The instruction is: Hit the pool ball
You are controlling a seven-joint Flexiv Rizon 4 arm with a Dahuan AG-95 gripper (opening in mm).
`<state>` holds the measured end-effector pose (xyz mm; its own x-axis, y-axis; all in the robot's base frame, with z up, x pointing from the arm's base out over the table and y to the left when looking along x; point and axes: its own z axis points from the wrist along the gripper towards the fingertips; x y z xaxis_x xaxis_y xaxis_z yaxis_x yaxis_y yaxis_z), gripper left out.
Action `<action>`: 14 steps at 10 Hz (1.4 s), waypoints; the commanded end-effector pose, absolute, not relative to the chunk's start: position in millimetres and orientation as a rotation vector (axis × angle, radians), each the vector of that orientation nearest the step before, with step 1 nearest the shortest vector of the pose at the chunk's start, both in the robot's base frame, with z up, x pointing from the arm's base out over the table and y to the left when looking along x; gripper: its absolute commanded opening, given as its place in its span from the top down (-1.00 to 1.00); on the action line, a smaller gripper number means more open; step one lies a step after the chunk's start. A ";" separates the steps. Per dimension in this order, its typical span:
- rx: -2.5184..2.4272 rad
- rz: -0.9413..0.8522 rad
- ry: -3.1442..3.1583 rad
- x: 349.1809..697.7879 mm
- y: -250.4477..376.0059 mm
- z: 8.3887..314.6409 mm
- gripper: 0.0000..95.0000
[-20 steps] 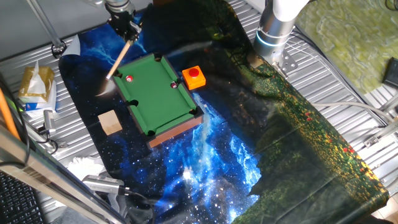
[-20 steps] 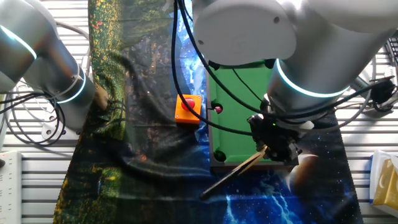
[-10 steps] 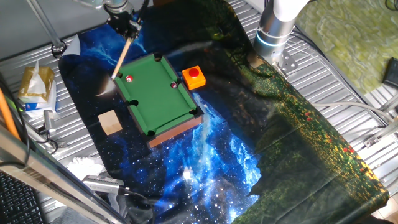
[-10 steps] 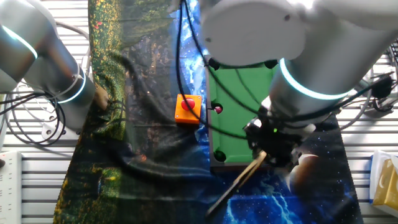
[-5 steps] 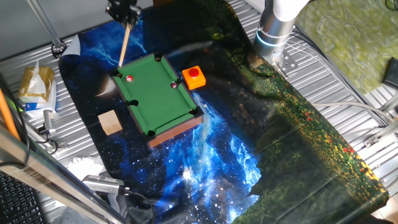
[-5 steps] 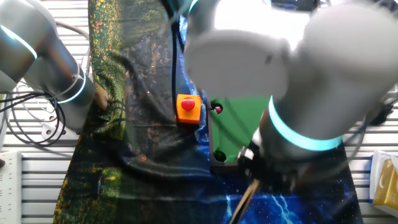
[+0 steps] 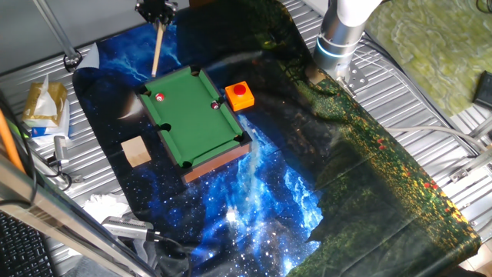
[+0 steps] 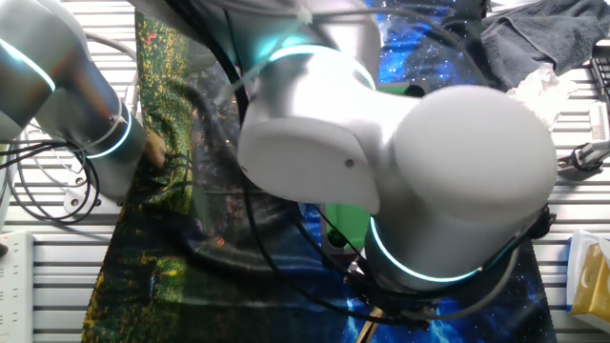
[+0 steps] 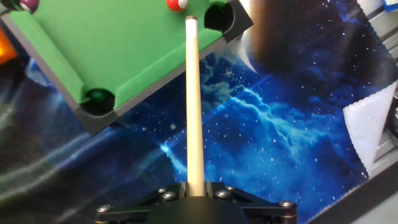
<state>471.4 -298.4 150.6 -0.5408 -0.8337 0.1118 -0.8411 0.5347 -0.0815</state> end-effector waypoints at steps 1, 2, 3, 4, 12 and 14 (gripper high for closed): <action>1.467 0.190 -2.703 470.8 -297.7 146.4 1.00; 1.459 0.189 -2.709 470.9 -297.6 143.9 1.00; 1.448 0.191 -2.714 471.1 -297.1 140.5 1.00; 1.434 0.188 -2.718 471.3 -296.6 137.8 1.00; 1.375 0.198 -2.743 475.7 -278.8 124.9 1.00; 1.363 0.208 -2.746 476.6 -273.0 122.4 1.00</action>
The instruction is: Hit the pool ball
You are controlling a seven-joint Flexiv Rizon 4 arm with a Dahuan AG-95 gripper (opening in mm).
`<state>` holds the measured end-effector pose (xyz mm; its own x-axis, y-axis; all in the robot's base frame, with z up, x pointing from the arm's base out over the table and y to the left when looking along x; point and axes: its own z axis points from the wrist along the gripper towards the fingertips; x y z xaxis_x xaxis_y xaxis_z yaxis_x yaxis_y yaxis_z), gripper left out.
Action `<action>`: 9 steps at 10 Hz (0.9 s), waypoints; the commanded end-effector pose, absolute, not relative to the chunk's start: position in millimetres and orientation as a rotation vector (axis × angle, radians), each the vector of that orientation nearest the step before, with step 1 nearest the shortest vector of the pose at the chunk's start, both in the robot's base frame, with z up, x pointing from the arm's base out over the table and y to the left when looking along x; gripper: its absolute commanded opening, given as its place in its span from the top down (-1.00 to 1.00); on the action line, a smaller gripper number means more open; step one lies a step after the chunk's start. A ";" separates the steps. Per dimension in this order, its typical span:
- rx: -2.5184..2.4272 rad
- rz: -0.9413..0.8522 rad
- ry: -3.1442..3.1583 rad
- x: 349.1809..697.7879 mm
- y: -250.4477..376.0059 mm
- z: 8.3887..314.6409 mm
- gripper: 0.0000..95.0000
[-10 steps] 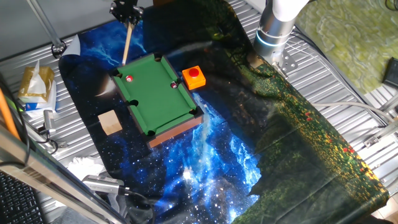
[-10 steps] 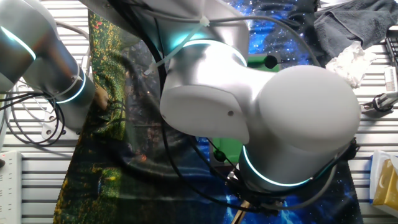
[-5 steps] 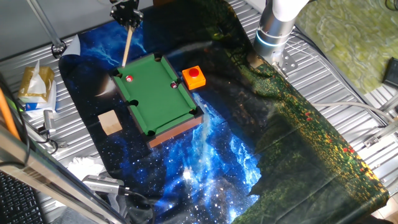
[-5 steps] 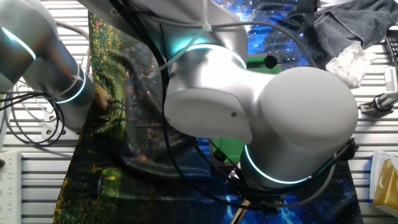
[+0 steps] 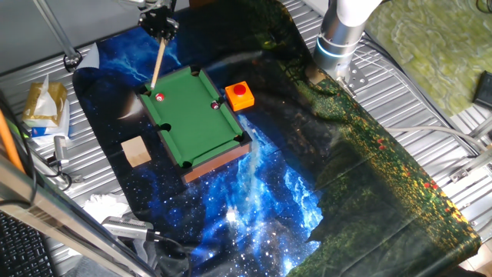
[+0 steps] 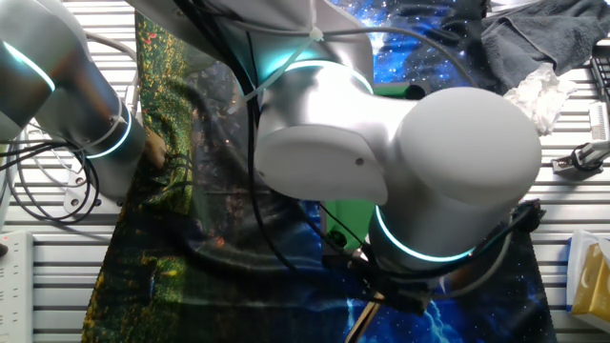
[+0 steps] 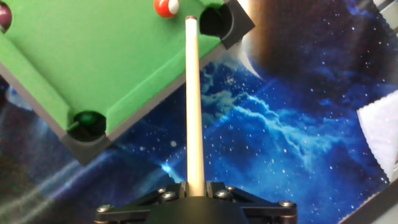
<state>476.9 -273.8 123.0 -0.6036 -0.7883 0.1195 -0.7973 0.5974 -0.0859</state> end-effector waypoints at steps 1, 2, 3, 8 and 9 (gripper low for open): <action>1.358 0.210 -2.749 476.9 -270.0 121.1 1.00; 1.351 0.212 -2.755 476.9 -266.3 119.4 1.00; 1.347 0.211 -2.758 476.9 -264.4 118.6 1.00; 1.296 0.211 -2.786 479.1 -241.5 111.7 1.00; 1.267 0.213 -2.800 480.5 -230.8 111.0 1.00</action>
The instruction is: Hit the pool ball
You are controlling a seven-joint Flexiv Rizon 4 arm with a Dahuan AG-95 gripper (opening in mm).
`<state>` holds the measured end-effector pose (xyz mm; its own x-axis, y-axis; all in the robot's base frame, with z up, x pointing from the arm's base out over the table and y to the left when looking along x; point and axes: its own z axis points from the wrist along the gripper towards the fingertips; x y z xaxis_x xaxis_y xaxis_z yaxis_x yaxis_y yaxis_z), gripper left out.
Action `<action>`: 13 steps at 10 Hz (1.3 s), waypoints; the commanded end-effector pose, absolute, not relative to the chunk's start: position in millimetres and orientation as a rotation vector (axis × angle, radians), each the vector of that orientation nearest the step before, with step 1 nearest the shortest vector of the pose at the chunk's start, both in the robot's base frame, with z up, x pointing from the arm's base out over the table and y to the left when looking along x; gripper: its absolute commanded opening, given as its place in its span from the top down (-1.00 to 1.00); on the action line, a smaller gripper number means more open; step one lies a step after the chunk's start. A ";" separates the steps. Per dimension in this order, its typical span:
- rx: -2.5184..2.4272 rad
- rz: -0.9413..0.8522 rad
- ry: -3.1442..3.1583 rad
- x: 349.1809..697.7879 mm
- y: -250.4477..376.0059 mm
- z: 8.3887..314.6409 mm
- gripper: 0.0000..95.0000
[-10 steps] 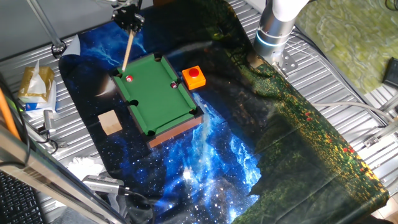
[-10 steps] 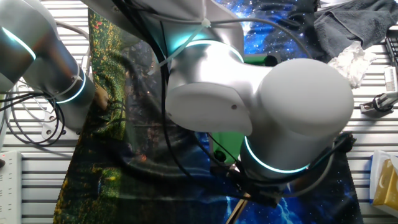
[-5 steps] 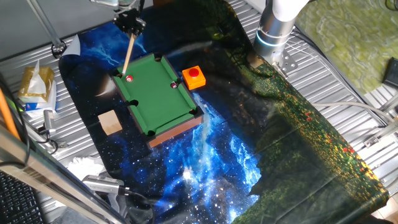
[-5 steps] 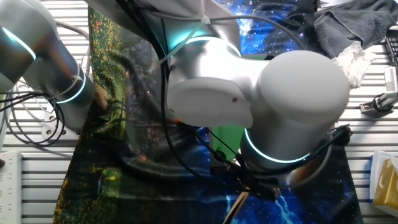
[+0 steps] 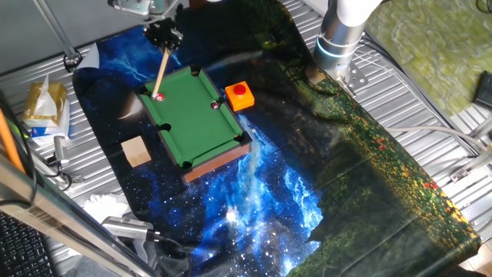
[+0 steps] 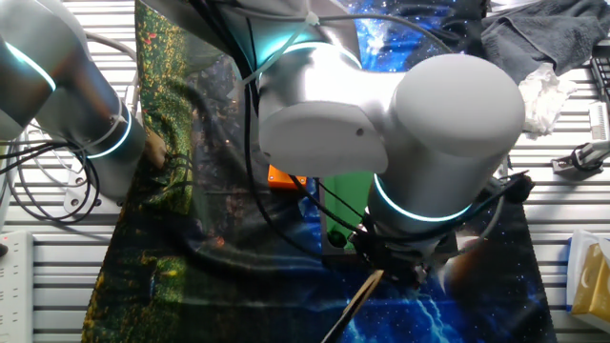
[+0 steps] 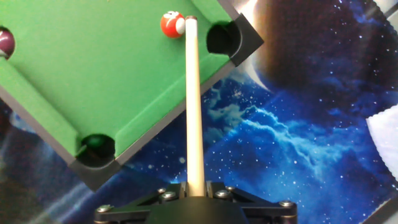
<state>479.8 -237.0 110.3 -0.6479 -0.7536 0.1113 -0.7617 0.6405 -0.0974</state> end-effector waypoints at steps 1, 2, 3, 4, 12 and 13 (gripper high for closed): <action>1.259 0.216 -2.802 481.1 -228.2 111.3 1.00; 1.234 0.215 -2.806 482.9 -221.7 113.7 1.00; 1.226 0.228 -2.801 484.0 -219.5 117.2 1.00; 1.228 0.228 -2.800 484.5 -220.0 121.8 1.00; 1.300 0.223 -2.775 476.4 -248.1 138.6 1.00; 1.305 0.223 -2.774 475.7 -249.4 136.4 1.00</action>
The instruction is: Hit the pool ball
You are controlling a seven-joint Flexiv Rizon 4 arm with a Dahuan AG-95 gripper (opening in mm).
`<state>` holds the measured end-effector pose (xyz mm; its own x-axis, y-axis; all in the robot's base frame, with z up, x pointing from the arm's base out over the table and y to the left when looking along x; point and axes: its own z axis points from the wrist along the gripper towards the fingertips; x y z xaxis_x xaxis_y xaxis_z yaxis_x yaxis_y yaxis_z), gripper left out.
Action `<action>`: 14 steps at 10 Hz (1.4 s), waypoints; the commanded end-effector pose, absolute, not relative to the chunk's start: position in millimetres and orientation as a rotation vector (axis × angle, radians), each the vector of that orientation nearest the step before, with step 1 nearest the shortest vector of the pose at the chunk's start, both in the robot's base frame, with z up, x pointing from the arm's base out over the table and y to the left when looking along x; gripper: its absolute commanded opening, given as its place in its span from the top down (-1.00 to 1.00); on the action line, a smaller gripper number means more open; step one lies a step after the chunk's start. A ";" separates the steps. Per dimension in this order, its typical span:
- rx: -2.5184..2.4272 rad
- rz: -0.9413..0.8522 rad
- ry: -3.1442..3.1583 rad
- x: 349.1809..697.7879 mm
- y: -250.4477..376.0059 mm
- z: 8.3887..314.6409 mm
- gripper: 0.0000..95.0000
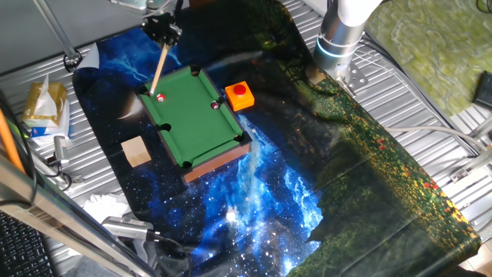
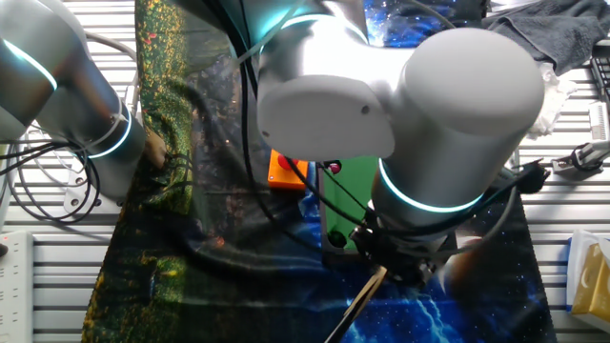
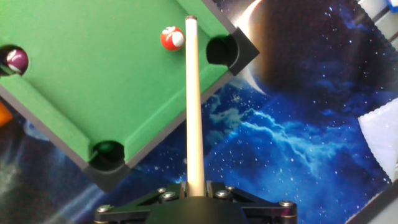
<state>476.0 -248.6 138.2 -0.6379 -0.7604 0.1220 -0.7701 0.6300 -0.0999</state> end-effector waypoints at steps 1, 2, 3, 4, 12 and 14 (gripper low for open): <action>1.303 0.225 -2.777 475.4 -249.5 132.5 1.00; 1.302 0.223 -2.783 475.0 -249.1 127.7 1.00; 1.299 0.221 -2.788 474.8 -248.8 124.4 1.00; 1.294 0.223 -2.791 474.6 -248.5 122.1 1.00; 1.156 0.221 -2.846 485.5 -211.7 116.1 1.00; 0.926 0.148 -2.958 487.0 -211.8 125.5 1.00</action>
<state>486.4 -212.0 123.3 -0.7503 -0.6532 0.1017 -0.6611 0.7428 -0.1060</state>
